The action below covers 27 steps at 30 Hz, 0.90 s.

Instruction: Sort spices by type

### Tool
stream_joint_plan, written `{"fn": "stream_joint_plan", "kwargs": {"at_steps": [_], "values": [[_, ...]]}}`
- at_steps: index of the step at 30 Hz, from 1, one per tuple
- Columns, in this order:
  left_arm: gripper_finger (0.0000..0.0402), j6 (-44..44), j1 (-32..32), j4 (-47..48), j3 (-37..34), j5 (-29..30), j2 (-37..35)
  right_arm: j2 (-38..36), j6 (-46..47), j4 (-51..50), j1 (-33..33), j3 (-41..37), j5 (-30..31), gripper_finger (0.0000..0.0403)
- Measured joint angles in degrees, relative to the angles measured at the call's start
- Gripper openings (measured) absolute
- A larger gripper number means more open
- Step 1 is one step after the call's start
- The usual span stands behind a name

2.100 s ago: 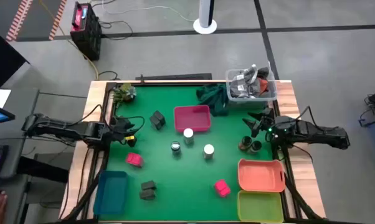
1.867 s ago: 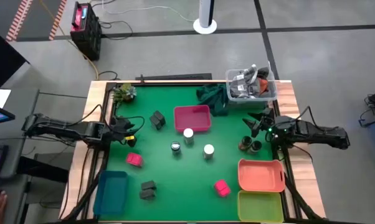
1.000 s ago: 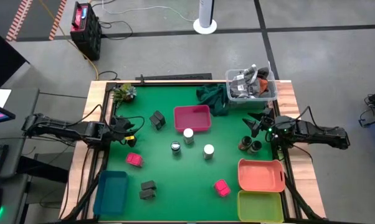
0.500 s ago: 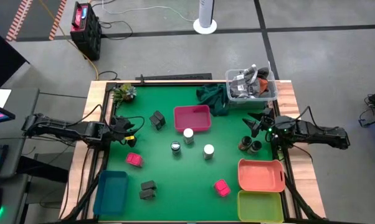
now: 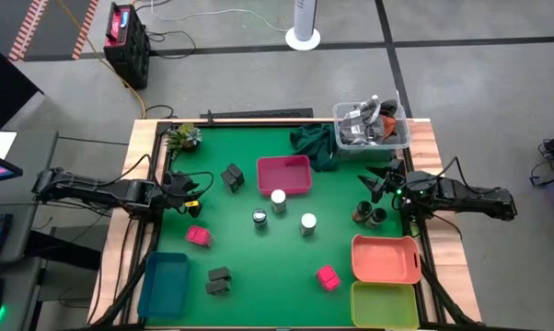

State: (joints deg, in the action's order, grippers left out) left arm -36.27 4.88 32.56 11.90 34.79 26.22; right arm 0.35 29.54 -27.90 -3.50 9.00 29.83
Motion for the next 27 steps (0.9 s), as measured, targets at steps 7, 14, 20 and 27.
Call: {"fn": "stream_joint_plan", "kwargs": {"at_steps": [7,14,20,27], "values": [[0.0136,-19.1,0.0,-11.7,-0.3,1.4,0.0,0.0,0.0,0.0,0.0,0.0,0.0,0.0291],[0.0136,-31.2,-0.1,-25.0,-0.2,16.8,0.7,0.0,0.0,0.0,0.0,0.0,0.0,0.0291],[0.0136,-26.6,-0.1,-23.8,-0.2,17.8,0.8,0.0,0.0,0.0,0.0,0.0,0.0,0.0291],[0.0136,-33.2,-0.1,-24.2,-0.1,17.4,0.8,0.0,0.0,0.0,0.0,0.0,0.0,0.0291]]}}
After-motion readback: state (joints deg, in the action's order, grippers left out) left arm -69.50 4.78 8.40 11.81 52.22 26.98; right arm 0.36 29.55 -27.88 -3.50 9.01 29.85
